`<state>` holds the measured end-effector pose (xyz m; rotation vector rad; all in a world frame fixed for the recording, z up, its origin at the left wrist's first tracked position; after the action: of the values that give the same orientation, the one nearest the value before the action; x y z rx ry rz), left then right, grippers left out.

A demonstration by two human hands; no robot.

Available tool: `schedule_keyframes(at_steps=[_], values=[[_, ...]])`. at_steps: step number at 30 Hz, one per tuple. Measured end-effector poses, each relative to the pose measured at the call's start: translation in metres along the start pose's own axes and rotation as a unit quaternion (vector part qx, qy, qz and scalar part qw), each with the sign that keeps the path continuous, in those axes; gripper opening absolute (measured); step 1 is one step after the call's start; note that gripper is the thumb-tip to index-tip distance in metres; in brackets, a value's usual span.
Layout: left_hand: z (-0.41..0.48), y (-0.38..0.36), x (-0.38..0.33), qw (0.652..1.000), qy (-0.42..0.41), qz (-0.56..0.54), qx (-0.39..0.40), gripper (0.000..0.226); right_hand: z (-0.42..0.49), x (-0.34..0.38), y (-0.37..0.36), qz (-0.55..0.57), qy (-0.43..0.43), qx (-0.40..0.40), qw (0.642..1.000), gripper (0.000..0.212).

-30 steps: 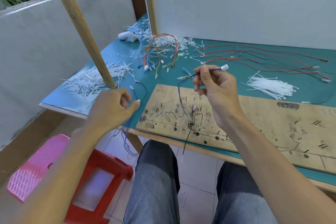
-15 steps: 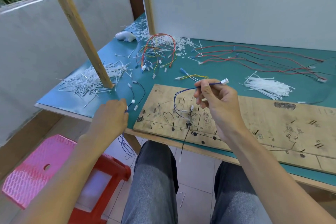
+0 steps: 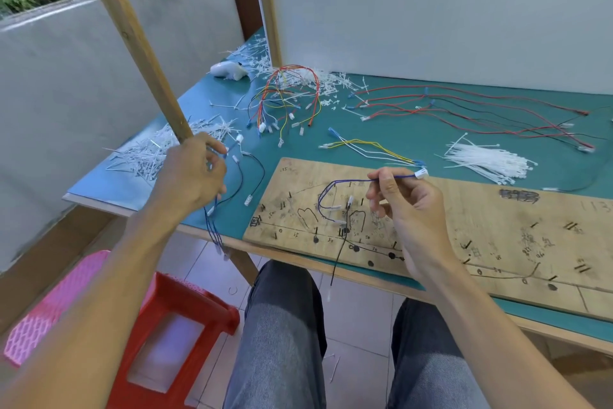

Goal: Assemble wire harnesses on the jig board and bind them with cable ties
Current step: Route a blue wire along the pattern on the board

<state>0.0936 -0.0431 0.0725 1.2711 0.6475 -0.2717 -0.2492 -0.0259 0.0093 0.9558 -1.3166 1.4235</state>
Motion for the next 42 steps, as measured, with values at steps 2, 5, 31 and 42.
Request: schedule_keyframes(at_steps=[2,5,31,42], values=[[0.016,0.018,-0.012,0.999,-0.034,-0.001,-0.033,0.013,-0.001,-0.004,0.0,-0.004,0.0,0.002,1.0,0.025],[0.045,0.047,-0.035,0.989,-0.096,0.052,-0.097,0.014,-0.003,-0.011,0.002,-0.005,-0.006,-0.001,1.0,0.026],[-0.003,-0.001,-0.032,0.948,-0.3,0.002,-0.11,0.02,-0.003,-0.014,0.003,0.0,0.007,-0.012,1.0,0.023],[-0.101,-0.088,-0.085,0.886,-0.187,-0.327,0.269,0.028,0.023,0.045,-0.043,-0.065,0.075,0.07,0.993,0.018]])
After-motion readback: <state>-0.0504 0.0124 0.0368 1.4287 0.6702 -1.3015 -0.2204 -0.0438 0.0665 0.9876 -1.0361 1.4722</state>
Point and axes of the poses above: each hand's wrist, its own z-axis towards the middle knuckle, its own y-axis out of the back of the hand, x = y × z, the point moved 7 cm from there along z, towards the middle knuckle, and after that the axes turned 2 degrees about z, right-handed, at the moved point
